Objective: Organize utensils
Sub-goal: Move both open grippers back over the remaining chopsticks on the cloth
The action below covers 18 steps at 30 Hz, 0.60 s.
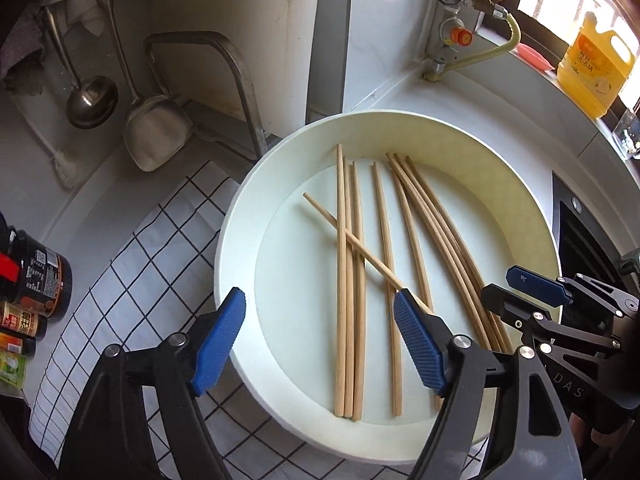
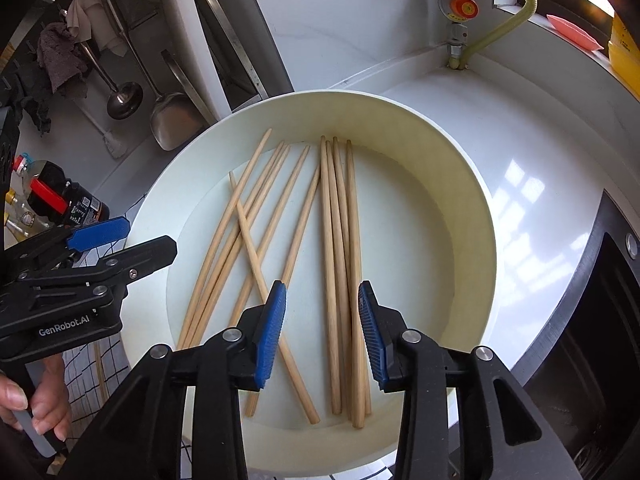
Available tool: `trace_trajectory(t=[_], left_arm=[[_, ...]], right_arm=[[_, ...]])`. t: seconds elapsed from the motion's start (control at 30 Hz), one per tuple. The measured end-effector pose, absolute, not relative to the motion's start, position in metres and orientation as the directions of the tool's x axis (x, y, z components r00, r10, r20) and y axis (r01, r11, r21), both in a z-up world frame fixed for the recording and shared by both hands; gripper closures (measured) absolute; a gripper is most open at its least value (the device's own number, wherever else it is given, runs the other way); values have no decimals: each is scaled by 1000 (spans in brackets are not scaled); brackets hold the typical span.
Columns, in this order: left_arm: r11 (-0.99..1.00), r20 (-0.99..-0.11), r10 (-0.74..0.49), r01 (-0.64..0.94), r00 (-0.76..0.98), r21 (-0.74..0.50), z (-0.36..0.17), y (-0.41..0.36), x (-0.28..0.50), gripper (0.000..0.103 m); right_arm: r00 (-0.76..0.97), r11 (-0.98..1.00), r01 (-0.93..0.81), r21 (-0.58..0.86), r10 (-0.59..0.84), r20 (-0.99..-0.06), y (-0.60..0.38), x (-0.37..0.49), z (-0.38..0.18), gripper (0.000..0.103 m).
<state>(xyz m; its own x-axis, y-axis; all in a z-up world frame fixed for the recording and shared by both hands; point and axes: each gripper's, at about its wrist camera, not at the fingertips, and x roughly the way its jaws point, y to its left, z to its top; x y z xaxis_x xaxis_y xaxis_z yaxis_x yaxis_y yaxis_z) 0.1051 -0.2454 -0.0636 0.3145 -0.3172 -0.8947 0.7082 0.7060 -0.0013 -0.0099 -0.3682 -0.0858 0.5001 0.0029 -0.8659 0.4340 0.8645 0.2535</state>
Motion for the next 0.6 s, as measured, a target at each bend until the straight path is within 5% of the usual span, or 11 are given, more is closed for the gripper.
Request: trace_trajectory(t=[0.6], left_arm=[[820,-860,-274,572,431,25,-36,-128,46,16]], right_arm=[[525,927,291,238,53,-850,-290,-41,-62,52]])
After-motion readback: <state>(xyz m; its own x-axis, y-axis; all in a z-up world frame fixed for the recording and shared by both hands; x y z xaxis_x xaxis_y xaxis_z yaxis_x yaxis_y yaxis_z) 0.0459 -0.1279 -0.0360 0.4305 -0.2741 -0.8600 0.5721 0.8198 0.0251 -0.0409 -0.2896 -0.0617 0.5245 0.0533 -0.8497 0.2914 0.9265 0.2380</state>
